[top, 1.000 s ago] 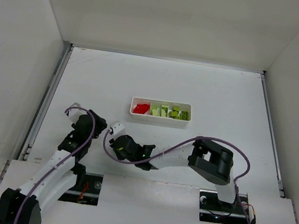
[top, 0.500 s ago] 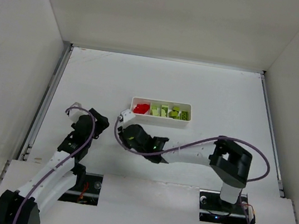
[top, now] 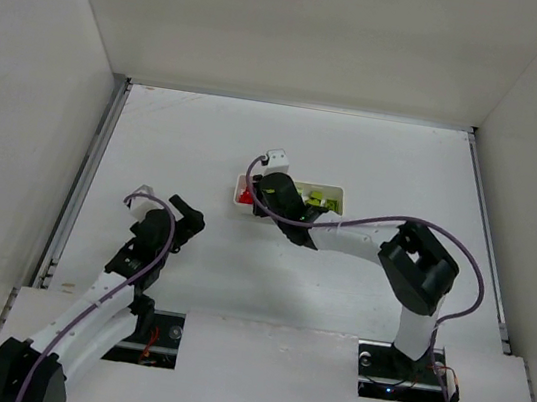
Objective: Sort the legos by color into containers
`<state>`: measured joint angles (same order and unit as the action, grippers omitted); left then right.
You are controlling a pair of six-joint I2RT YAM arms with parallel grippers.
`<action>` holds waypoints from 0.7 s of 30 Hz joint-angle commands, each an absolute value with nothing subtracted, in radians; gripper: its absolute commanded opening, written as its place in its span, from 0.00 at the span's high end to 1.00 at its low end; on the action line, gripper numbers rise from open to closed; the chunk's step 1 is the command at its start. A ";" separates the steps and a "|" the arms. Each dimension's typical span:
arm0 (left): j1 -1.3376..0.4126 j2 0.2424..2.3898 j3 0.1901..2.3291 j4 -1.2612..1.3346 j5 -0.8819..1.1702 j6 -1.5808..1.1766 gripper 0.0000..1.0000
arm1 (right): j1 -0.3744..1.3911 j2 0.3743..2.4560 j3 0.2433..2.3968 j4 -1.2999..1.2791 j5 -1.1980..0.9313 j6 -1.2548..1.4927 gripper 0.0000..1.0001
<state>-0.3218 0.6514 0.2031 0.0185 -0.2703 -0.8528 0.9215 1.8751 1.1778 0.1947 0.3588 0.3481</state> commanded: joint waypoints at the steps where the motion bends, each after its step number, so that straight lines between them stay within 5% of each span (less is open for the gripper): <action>1: -0.332 0.658 0.193 0.051 -0.288 -0.835 0.00 | 0.913 1.887 1.247 0.255 0.324 0.382 0.67; 5: -0.343 0.660 0.196 0.049 -0.314 -0.824 0.00 | 0.913 1.841 1.223 0.313 0.321 0.370 0.49; 11: -0.383 0.676 0.218 0.040 -0.351 -0.822 0.00 | 0.904 1.623 1.025 0.380 0.363 0.365 0.45; 21: -0.487 0.765 0.250 0.095 -0.396 -0.824 0.00 | 0.887 0.979 0.413 0.477 0.587 0.445 0.45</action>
